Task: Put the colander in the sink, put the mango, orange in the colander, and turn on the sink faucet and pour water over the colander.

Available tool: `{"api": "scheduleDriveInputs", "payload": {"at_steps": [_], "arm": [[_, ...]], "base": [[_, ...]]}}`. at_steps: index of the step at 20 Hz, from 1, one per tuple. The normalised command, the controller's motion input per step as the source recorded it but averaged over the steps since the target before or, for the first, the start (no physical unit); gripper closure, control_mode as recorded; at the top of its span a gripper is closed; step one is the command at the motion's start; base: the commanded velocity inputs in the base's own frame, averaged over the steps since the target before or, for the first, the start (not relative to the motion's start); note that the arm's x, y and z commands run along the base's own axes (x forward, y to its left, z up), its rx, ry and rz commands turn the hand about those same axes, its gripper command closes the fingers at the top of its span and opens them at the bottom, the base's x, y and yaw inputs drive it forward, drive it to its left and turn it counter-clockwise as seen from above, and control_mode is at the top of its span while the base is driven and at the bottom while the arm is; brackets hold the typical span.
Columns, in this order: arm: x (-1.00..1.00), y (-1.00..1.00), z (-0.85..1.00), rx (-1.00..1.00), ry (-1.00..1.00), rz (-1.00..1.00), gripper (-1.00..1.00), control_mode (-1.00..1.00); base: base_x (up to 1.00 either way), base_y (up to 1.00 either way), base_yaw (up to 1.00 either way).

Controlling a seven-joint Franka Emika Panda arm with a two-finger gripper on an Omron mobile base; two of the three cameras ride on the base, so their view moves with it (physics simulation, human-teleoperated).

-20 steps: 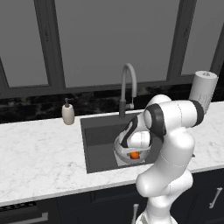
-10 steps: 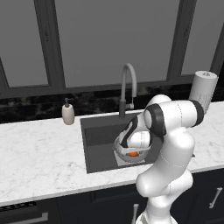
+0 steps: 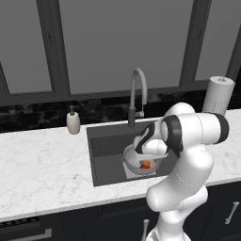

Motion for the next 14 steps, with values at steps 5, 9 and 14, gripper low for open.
{"api": "scheduleDriveInputs", "payload": {"at_steps": [5,9,14], "arm": [[-0.01,-0.31,0.71,0.00,0.00,0.00,-1.00,-1.00],[-0.13,-0.07,0.81,0.00,0.00,0.00,-1.00,-1.00],[-0.31,-0.06,0.75,0.00,0.00,0.00,-1.00,-1.00]], "base": [[0.00,0.00,0.00],[0.00,0.00,0.00],[0.00,0.00,0.00]]}}
